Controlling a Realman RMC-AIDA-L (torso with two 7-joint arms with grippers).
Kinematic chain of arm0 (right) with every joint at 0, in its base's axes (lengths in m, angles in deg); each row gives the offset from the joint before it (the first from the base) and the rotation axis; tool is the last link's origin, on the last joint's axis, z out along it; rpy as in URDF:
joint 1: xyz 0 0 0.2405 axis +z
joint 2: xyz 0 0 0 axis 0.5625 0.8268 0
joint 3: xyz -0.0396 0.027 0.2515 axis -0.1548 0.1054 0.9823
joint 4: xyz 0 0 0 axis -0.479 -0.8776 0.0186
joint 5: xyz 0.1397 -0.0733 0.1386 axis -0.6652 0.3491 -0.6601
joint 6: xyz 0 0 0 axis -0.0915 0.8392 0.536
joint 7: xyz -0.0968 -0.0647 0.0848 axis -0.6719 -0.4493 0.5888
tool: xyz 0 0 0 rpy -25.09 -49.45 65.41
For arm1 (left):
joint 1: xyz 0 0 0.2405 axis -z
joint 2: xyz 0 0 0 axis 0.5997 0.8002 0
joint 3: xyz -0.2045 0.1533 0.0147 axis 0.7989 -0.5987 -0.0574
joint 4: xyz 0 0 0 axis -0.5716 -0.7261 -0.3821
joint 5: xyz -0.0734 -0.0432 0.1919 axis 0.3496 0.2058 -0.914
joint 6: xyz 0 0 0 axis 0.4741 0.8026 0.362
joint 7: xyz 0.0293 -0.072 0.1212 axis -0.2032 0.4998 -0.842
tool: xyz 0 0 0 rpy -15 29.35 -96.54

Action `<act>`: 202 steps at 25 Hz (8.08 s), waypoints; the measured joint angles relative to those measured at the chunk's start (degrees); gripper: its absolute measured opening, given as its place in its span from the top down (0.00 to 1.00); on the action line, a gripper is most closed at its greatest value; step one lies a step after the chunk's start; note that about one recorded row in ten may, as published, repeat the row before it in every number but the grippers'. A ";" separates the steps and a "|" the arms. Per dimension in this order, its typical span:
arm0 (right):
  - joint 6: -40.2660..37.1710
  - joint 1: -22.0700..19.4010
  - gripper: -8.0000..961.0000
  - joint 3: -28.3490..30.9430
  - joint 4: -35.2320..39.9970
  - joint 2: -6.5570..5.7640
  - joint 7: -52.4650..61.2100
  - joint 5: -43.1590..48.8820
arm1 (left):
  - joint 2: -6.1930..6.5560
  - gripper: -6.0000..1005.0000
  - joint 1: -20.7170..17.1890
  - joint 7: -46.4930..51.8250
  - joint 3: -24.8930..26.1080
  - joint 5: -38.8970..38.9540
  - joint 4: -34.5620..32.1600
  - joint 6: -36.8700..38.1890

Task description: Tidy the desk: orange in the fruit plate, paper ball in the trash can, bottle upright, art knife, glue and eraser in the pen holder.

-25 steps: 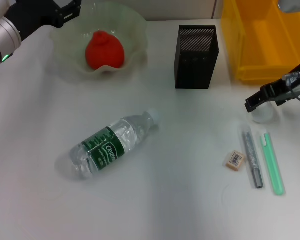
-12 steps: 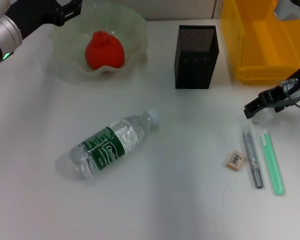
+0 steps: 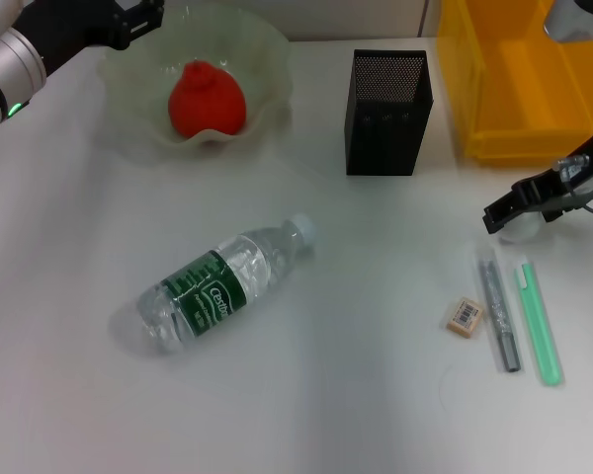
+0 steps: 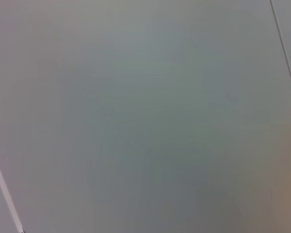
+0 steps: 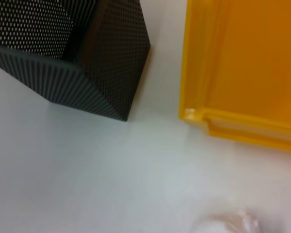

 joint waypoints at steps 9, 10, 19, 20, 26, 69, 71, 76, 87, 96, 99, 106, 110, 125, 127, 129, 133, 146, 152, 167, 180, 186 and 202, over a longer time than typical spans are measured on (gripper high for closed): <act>1.67 0.32 0.14 -0.52 -1.02 -0.02 0.00 0.00 | -0.16 0.16 -0.42 0.05 -0.01 0.00 0.01 0.00; 1.67 0.32 0.15 -0.52 -1.02 -0.02 0.00 0.00 | -0.16 0.16 -0.42 0.05 -0.01 0.00 0.01 0.00; 2.64 1.14 0.24 -0.53 -2.42 -0.03 -0.68 0.18 | -0.18 0.16 -0.74 -0.02 -0.03 0.47 0.01 0.40; 2.64 1.14 0.25 -0.53 -2.42 -0.03 -0.68 0.18 | -0.18 0.16 -0.74 -0.02 -0.03 0.47 0.01 0.40; 2.65 1.52 0.51 -0.52 -3.10 -0.03 -1.90 0.18 | -0.17 0.16 -0.74 -0.31 -0.18 0.52 0.01 0.44; 18.34 -7.62 0.52 22.81 -11.03 -4.39 -38.38 -46.36 | -0.22 0.16 -2.67 -0.04 -0.41 2.73 -1.04 0.62; 21.09 -7.33 0.52 22.53 -11.80 -4.15 -39.49 -46.28 | -0.25 0.16 -2.70 -0.04 -0.43 2.73 -0.95 0.62; 26.82 -6.00 0.52 22.40 -14.01 -3.31 -45.20 -45.92 | -0.26 0.16 -3.06 0.30 -0.51 2.73 -1.09 0.62; 32.09 -3.22 0.51 22.72 -17.43 -1.31 -54.43 -46.89 | 0.31 0.16 -4.77 9.83 -3.38 1.97 -4.45 2.98; 34.59 -5.08 0.24 23.01 -17.93 -0.30 -62.63 -56.03 | 0.72 0.16 -7.85 23.32 -3.68 -7.11 -12.02 6.05; 32.27 -6.21 0.22 22.86 -19.94 0.23 -72.48 -67.40 | 0.71 0.16 -7.88 27.92 -3.67 -11.57 -13.28 6.63; 18.47 -8.25 0.22 22.98 -32.68 0.86 -100.99 -97.75 | 1.65 0.16 -8.76 48.42 -3.07 -27.30 -21.38 14.09; 8.49 -8.60 0.22 22.84 -41.46 0.86 -112.89 -108.93 | 2.46 0.16 -9.67 60.32 -3.01 -35.94 -27.78 22.22; 6.25 -11.26 0.22 22.84 -43.84 0.80 -115.12 -110.07 | -0.10 0.16 -7.11 79.72 -19.79 -60.92 -35.85 26.08; 6.06 -11.73 0.22 22.73 -43.85 0.80 -114.95 -110.08 | -0.15 0.16 -6.22 79.74 -22.18 -60.93 -33.94 24.45; 5.86 -12.09 0.22 22.61 -43.90 0.85 -114.79 -110.10 | -0.17 0.16 -5.59 79.70 -24.28 -61.01 -32.69 22.81; 5.75 -12.38 0.22 22.50 -44.51 0.87 -114.67 -110.12 | -0.18 0.16 -5.31 79.64 -25.60 -61.05 -32.32 21.77; 6.09 -11.79 0.22 22.49 -45.19 0.95 -114.63 -109.95 | -0.43 0.16 -2.14 79.79 -33.69 -61.09 -25.93 11.63; 6.22 -11.67 0.22 22.49 -45.28 0.95 -114.61 -109.97 | -0.44 0.16 -0.76 79.82 -35.06 -61.46 -23.57 9.04; 6.40 -11.40 0.22 22.67 -45.39 0.95 -114.61 -110.13 | -0.50 0.29 0.62 81.69 -36.55 -65.89 -23.19 8.84; 6.40 -11.30 0.22 22.96 -45.40 0.94 -114.61 -110.14 | -0.41 0.53 0.32 82.89 -36.24 -69.65 -26.29 10.84; 6.39 -11.30 0.22 23.02 -45.40 1.00 -114.61 -110.14 | -0.23 0.53 -5.22 82.33 -33.60 -68.92 -34.46 9.54; 6.11 -10.97 0.22 22.52 -45.56 1.04 -114.61 -110.14 | 0.08 0.53 -19.73 74.08 -32.76 -59.04 -44.88 -8.89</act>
